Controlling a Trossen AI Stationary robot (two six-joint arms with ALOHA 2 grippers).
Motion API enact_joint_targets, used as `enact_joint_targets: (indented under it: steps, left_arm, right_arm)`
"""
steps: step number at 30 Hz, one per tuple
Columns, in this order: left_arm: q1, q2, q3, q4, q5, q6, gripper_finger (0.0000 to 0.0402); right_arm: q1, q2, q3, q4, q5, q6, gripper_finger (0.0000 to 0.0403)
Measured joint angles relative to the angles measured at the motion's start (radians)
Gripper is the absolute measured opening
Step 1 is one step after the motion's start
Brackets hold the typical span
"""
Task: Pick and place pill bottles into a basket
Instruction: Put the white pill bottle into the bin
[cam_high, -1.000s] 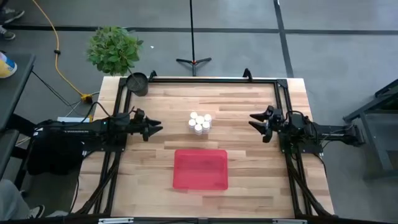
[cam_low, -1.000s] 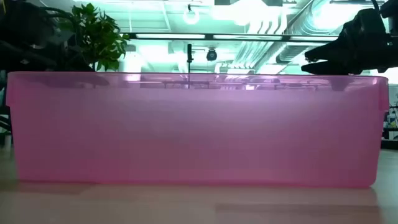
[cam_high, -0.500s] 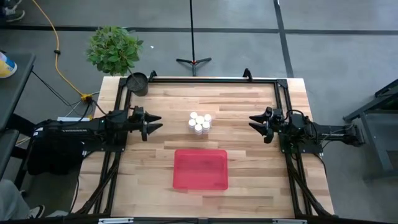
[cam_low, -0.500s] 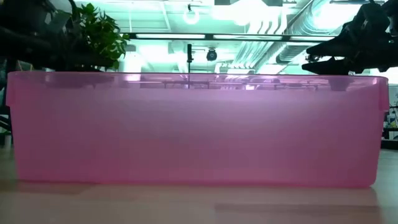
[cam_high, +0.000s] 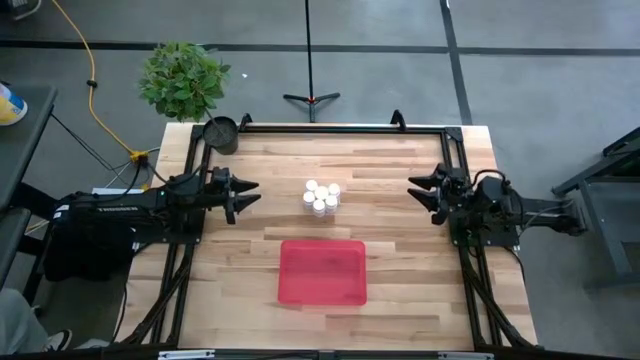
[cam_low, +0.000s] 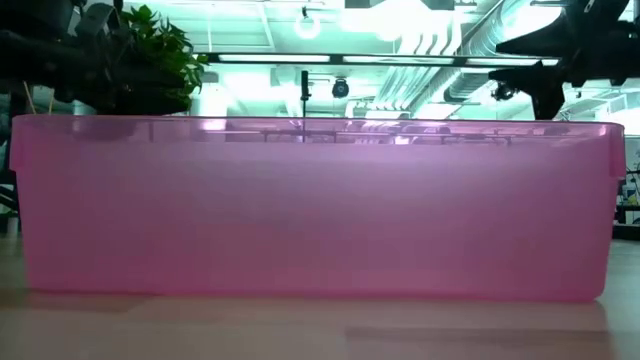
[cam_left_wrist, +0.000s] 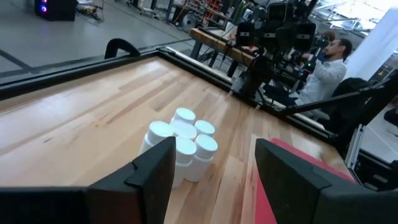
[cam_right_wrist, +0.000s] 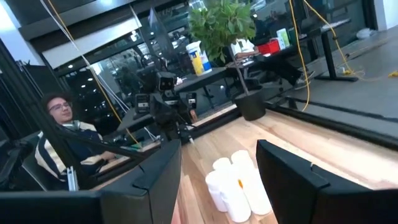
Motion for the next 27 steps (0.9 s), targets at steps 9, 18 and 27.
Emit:
enact_joint_targets:
  steps: [9,18,27]
  left_arm:
    - [0.0,0.0,0.001,0.054,-0.008,0.0,0.0253]
    - [0.0,0.0,0.001,0.053,-0.011,0.0,0.0253]
    - [0.0,0.0,0.001,0.053,-0.011,-0.001,0.0253]
  right_arm:
    - [0.0,0.0,0.155,-0.195,0.058,-0.076,0.0199]
    - [0.0,0.001,0.349,-0.412,0.183,-0.129,0.0199]
    - [0.0,0.036,0.5,-0.47,0.208,-0.178,0.0199]
